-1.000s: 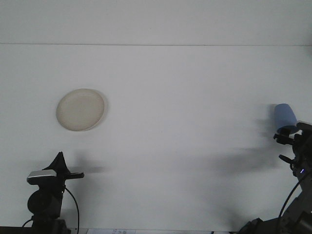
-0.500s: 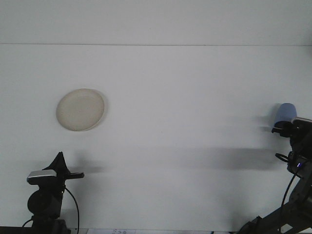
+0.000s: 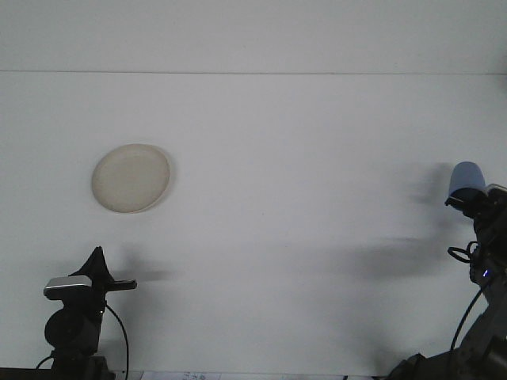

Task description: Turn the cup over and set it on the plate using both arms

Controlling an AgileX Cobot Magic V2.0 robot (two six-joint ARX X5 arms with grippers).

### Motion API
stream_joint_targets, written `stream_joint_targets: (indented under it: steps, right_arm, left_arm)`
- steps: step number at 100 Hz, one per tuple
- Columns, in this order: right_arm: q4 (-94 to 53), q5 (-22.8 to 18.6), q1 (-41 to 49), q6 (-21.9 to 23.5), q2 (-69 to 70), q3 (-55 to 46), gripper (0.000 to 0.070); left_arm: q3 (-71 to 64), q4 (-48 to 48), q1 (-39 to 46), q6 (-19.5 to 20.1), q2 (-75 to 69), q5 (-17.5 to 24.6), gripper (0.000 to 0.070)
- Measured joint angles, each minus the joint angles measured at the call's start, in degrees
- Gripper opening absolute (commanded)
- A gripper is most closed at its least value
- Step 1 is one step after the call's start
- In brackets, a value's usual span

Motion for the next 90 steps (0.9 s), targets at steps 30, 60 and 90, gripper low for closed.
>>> stream_joint_targets:
  steps: [30, 60, 90]
  right_arm:
    - [-33.5, 2.2, 17.6, 8.0, -27.9, 4.0, 0.0]
    - [-75.5, 2.3, 46.4, 4.3, -22.9, 26.8, 0.0]
    - [-93.6, 7.2, 70.2, 1.1, -6.1, 38.6, 0.0]
  left_arm:
    - [0.0, 0.0, 0.0, 0.0, 0.0, 0.0, 0.0015]
    - [0.0, 0.0, 0.0, 0.0, 0.0, 0.0, 0.0015]
    - [0.0, 0.0, 0.0, 0.0, 0.0, 0.0, 0.0015]
